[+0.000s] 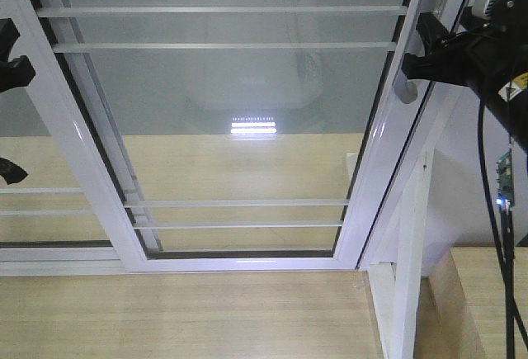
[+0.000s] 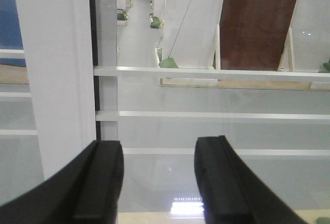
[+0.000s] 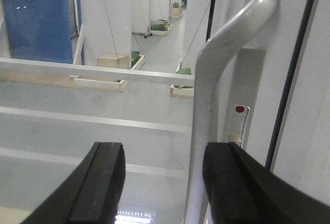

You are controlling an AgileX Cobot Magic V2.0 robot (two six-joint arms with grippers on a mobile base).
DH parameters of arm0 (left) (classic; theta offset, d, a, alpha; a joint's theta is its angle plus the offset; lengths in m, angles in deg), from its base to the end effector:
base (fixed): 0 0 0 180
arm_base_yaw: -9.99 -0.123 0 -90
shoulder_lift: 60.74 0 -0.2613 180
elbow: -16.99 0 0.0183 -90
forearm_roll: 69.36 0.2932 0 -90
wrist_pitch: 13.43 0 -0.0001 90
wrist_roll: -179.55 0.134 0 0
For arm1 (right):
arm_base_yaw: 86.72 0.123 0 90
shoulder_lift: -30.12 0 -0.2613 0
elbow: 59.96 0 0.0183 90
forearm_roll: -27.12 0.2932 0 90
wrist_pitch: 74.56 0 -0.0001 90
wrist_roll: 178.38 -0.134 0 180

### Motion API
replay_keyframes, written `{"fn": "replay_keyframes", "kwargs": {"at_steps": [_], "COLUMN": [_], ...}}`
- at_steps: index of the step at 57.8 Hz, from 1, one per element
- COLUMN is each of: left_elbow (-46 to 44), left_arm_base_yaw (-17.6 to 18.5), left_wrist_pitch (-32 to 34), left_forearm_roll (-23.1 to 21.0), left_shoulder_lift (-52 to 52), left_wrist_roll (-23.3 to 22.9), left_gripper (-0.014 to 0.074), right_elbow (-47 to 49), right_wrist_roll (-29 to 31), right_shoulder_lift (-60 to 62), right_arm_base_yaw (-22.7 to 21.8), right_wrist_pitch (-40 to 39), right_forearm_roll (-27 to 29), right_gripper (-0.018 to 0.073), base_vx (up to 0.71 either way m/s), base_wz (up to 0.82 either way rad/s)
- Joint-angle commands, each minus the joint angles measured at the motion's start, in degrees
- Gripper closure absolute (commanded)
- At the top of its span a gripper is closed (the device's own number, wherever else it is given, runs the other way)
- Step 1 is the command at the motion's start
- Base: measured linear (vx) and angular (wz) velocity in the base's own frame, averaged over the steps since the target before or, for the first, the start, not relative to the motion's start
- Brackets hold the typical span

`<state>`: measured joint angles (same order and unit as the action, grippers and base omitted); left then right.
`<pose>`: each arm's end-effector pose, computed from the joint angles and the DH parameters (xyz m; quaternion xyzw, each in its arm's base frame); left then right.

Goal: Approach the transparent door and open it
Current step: 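Raise both arms and close the right gripper around the silver handle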

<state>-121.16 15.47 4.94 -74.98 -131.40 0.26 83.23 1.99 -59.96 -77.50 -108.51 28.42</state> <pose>0.3238 -0.0269 0.2642 -0.0050 0.7326 -0.0487 0.6788 0.3750 0.0592 0.2159 -0.0495 0.7234 0.0550 0.6865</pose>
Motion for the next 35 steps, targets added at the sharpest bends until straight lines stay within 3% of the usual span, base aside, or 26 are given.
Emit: {"fn": "replay_keyframes", "kwargs": {"at_steps": [1, 5, 11, 35], "left_elbow": [-2.0, -2.0, -2.0, -2.0], "left_arm_base_yaw": [0.3, 0.3, 0.3, 0.3], "left_wrist_pitch": [5.4, 5.4, 5.4, 4.5], "left_forearm_roll": [-0.3, -0.3, -0.3, -0.3], "left_shoulder_lift": [0.8, 0.8, 0.8, 0.8], "left_wrist_roll": [-0.2, -0.2, -0.2, -0.2], "left_gripper": [0.0146, 0.0146, 0.0146, 0.0146], "right_elbow": [2.1, 2.1, 2.6, 11.4], "right_wrist_roll": [0.1, 0.1, 0.1, 0.8], "right_shoulder_lift": [-3.1, -6.3, -9.9, -19.2], "right_arm_base_yaw": [-0.2, -0.2, -0.2, -0.2], "right_wrist_pitch": [-12.4, -16.1, -19.4, -20.9], "right_forearm_roll": [6.7, 9.8, 9.6, 8.1], "right_gripper": [0.0127, 0.0127, 0.0127, 0.0128], "base_vx": [0.00, 0.00, 0.00, 0.00], "base_wz": [0.00, 0.00, 0.00, 0.00]}}
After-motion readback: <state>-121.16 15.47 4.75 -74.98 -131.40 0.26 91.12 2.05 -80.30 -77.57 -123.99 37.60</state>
